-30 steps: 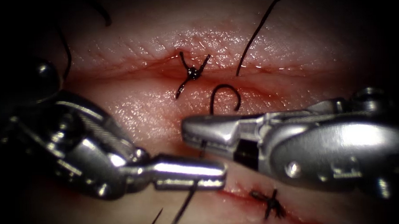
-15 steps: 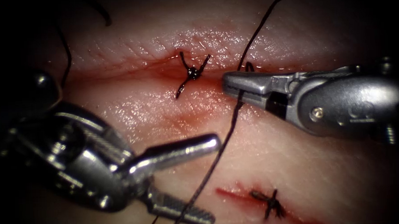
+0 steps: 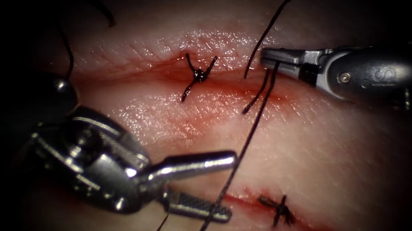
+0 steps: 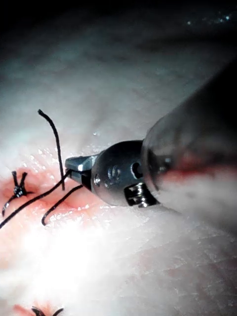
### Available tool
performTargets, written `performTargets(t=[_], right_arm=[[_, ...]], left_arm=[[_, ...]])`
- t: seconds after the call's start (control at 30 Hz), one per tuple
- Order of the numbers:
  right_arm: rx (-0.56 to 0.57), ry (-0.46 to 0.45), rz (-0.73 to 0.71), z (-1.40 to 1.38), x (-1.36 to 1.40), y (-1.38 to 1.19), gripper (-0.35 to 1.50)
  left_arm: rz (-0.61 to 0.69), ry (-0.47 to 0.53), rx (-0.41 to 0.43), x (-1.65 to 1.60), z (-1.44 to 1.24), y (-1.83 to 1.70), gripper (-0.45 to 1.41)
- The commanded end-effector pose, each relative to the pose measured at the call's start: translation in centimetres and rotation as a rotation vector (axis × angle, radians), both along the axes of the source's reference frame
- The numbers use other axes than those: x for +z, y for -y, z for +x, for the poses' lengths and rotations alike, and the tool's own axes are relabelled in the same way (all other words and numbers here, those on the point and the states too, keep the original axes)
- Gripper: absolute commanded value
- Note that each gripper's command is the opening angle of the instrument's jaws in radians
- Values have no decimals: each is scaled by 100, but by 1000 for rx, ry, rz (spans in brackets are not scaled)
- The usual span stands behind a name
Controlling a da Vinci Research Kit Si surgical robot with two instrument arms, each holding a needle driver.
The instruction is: Wound Closure
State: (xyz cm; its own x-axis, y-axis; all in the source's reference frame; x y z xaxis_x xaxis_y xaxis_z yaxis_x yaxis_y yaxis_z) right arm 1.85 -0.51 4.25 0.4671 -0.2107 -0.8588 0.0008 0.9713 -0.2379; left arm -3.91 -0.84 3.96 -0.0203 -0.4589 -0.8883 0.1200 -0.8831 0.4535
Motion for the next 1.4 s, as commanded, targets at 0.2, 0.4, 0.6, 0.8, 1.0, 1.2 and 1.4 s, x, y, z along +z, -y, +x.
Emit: performTargets(t=[0.2,0.4,0.6,0.8,1.0,1.2,1.4], right_arm=[[38,-8,40,2,22,-12,-35],[52,-9,49,2,25,-17,-35],[60,-7,57,3,29,-20,-35],[68,-7,62,3,35,-21,-35],[65,-1,68,5,43,-20,-35],[63,-1,73,5,45,-20,-35],[62,-1,73,6,44,-18,-35]], left_arm=[[11,14,27,14,-13,3,19],[28,5,58,25,-18,10,26],[24,7,108,27,-28,20,39],[25,11,124,18,-29,24,64],[23,11,136,-3,-38,32,72],[16,9,145,-7,-40,33,72],[7,-21,116,-2,-33,25,29]])
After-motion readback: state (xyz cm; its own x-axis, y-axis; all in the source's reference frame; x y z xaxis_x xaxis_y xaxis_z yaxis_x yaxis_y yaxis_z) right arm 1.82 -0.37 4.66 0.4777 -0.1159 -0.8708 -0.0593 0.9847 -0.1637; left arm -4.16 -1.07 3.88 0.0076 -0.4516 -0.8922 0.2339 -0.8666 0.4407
